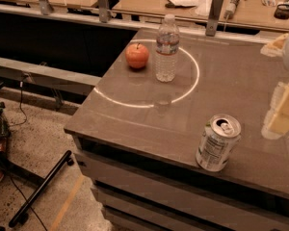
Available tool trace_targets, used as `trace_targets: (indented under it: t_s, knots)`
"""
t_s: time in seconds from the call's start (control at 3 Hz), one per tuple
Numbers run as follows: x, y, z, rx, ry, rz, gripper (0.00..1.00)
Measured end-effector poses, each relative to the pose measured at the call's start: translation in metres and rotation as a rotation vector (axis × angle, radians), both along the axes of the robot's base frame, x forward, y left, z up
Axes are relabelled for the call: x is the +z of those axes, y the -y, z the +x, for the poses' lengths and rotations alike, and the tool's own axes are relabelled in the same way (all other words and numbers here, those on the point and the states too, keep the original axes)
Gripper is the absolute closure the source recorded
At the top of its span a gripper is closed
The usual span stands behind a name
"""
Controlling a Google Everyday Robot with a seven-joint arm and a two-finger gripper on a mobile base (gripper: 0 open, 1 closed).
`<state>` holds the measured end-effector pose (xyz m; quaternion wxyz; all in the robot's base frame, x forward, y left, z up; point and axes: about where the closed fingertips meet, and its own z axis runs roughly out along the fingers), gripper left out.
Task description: Pick 7up can
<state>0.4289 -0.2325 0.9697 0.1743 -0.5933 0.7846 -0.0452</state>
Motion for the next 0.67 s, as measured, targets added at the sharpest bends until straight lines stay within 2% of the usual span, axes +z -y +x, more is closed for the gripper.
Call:
trace_targets:
  t_s: [0.33, 0.67]
  knots:
    - [-0.0099, 0.0003, -0.0245, 0.04, -0.046, 0.053, 0.0]
    - [-0.0097, -0.0001, -0.0244, 0.041, -0.046, 0.054, 0.0]
